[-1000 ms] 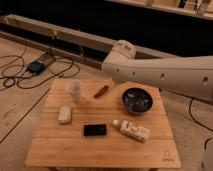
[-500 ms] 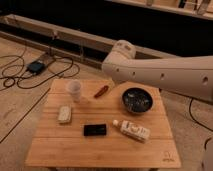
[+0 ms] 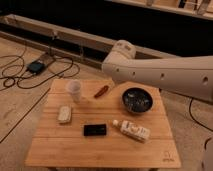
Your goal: Place the pepper on the white sponge
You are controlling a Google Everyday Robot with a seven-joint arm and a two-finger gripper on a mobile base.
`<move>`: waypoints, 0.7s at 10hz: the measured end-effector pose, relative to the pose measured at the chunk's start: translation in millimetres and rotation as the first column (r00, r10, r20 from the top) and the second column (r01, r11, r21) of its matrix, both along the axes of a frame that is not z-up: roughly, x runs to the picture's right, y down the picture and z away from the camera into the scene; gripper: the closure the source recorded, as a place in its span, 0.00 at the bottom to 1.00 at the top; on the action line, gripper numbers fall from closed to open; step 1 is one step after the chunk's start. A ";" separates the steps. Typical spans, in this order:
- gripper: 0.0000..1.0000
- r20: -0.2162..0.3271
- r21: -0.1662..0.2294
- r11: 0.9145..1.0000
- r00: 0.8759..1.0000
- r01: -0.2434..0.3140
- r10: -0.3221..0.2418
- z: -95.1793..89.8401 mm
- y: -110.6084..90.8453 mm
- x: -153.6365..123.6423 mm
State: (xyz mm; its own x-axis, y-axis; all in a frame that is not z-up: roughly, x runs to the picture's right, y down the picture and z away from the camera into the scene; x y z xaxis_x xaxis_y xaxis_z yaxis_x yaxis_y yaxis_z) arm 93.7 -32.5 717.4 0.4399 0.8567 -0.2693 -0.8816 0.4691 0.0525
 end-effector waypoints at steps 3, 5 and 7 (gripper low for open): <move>0.20 0.000 0.000 1.000 1.000 0.000 0.000 0.0 0.0 0.0; 0.20 0.000 0.000 1.000 1.000 0.000 0.000 0.0 0.0 0.0; 0.20 0.016 0.004 1.000 1.000 -0.015 0.015 3.0 -4.2 -4.6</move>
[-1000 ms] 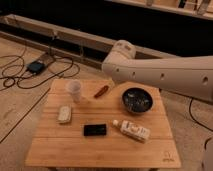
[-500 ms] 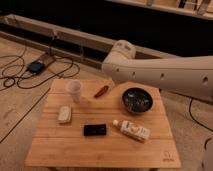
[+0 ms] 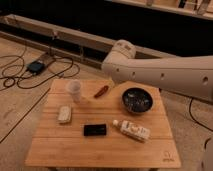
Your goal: Place the pepper on the white sponge
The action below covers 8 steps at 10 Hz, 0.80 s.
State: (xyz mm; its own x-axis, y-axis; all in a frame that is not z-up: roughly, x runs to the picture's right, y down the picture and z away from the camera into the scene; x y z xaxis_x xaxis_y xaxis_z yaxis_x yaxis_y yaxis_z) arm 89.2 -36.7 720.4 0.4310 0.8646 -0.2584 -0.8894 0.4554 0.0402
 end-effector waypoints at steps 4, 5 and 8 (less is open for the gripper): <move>0.20 0.163 0.022 0.992 0.979 -0.124 0.118 34.7 -65.4 -51.8; 0.20 0.197 0.016 0.990 0.971 -0.139 0.133 43.9 -81.2 -62.9; 0.20 0.282 -0.058 0.992 0.952 -0.112 0.124 79.0 -113.2 -90.8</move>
State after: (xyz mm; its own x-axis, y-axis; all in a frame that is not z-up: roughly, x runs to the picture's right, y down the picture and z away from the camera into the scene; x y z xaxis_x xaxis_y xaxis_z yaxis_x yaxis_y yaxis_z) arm -1.6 -149.9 799.4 0.3874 0.9048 -0.1767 -0.9087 0.3425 -0.2385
